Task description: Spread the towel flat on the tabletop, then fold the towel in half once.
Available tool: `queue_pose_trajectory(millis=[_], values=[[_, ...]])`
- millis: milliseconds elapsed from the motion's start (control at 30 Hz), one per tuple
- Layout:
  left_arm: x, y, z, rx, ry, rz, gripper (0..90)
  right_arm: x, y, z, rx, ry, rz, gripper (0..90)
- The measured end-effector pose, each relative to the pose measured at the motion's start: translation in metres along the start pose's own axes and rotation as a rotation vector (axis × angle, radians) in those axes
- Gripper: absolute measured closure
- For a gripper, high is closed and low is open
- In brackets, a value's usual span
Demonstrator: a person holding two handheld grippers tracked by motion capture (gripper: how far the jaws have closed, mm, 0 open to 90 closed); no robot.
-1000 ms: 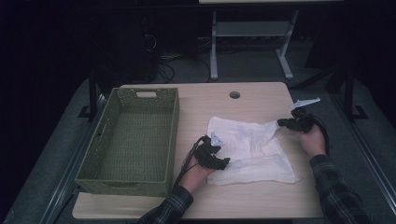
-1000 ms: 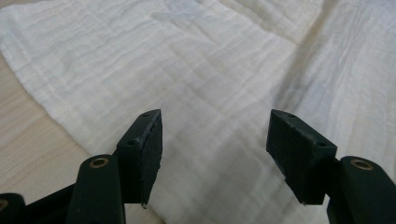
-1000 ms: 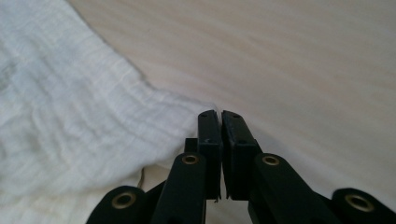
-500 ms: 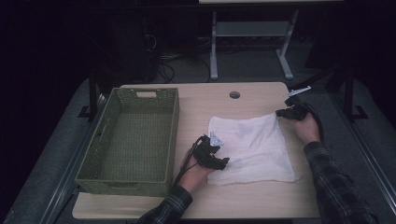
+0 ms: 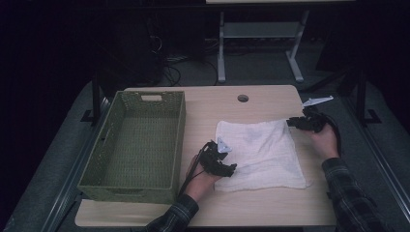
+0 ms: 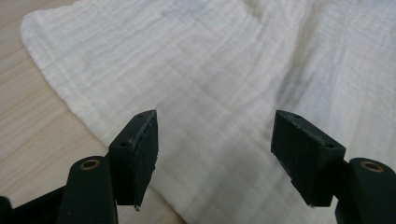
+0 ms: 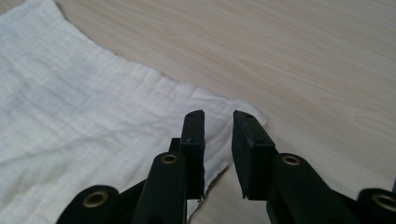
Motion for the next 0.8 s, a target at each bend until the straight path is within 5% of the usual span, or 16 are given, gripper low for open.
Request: queue_pose_trajectory(millis=[333, 800], values=[[0.023, 0.012, -0.015, -0.006, -0.024, -0.066, 32.3, -0.006, -0.011, 0.000, -0.037, 0.008, -0.022, 71.0], [0.074, 0.034, -0.050, -0.025, -0.025, -0.165, 36.6, -0.021, -0.006, -0.004, -0.049, 0.026, -0.029, 68.2]])
Point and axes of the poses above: each handheld gripper's, and its own axes: y roughly forward along the jaws, z roughly out of its underside, x roughly to its left, the point moved 5 cm from there along y, roughly forward along the jaws, and after that the axes turned 13 degrees about -x, right-handed, at the moved point
